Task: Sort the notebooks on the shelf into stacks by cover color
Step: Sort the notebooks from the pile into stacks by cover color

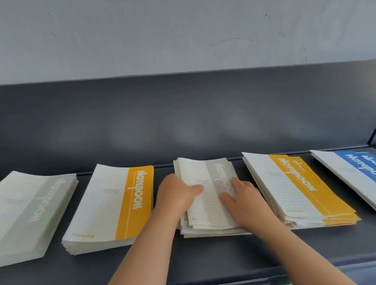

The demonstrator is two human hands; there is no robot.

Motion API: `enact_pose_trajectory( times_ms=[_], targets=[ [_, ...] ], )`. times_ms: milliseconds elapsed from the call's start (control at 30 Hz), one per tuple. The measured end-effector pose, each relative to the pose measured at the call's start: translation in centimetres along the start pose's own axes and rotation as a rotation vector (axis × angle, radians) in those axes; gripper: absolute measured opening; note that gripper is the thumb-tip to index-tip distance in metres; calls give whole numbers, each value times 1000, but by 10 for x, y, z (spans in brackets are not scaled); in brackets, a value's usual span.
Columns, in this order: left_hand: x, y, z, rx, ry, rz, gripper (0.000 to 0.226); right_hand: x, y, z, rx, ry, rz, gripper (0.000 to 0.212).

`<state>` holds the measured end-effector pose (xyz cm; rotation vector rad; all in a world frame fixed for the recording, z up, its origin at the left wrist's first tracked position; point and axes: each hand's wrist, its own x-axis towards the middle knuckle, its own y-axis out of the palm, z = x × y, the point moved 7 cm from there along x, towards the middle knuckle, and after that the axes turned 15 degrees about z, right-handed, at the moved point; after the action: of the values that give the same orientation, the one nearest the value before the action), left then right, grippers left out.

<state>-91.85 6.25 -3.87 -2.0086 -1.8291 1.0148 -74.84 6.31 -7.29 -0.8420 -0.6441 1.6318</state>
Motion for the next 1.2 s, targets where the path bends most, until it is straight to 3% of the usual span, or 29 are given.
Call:
enact_pose_trajectory(
  times_ms=[100,333,533,633,767,967,1067,1200],
  targets=[
    [2,4,4,-159,-9,42,37,-2,2,1,27,-22,16,47],
    [0,10,7,-353,35,46,46,-10,1,3,131,-77,48,55],
    [-20,0,4,-469,259,41,47,-13,-11,6,474,-75,88,76],
    [-38,-13,-4,-461,418,15,42,-14,-34,21,724,-234,43,53],
    [-46,-26,-11,-324,520,-34,57,-28,-54,38,646,-412,-88,50],
    [-55,-18,-14,-340,560,30,84,-44,-47,33,727,-484,-74,36],
    [-71,-39,-34,-479,627,-85,65,-52,-76,53,888,-599,-149,39],
    [-80,-55,-63,-596,535,-288,36,-42,-96,69,958,-424,-224,29]
  ],
)
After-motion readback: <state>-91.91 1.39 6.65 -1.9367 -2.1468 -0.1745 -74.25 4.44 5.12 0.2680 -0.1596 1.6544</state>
